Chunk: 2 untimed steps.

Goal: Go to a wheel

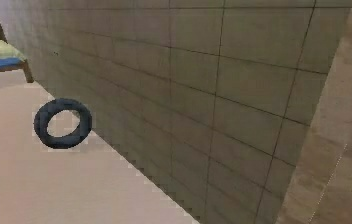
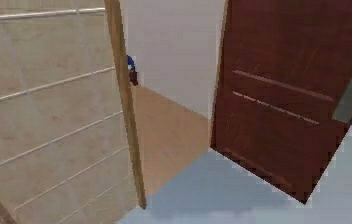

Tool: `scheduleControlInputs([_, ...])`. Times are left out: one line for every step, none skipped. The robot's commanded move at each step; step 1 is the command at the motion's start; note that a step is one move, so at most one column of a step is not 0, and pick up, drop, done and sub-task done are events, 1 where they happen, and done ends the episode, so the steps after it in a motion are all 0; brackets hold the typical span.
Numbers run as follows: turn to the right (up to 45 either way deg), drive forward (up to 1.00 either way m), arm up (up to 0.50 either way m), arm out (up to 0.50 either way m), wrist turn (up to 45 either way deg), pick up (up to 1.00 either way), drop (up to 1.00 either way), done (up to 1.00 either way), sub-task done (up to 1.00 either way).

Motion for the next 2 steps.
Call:
scheduleControlInputs([-36.0, 0.00, 0.00, 0.00, 0.0, 0.00, 0.00, 0.00, 0.00])
scheduleControlInputs([0.0, 1.00, 0.00, 0.00, 0.0, 0.00, 0.00, 0.00, 0.00])
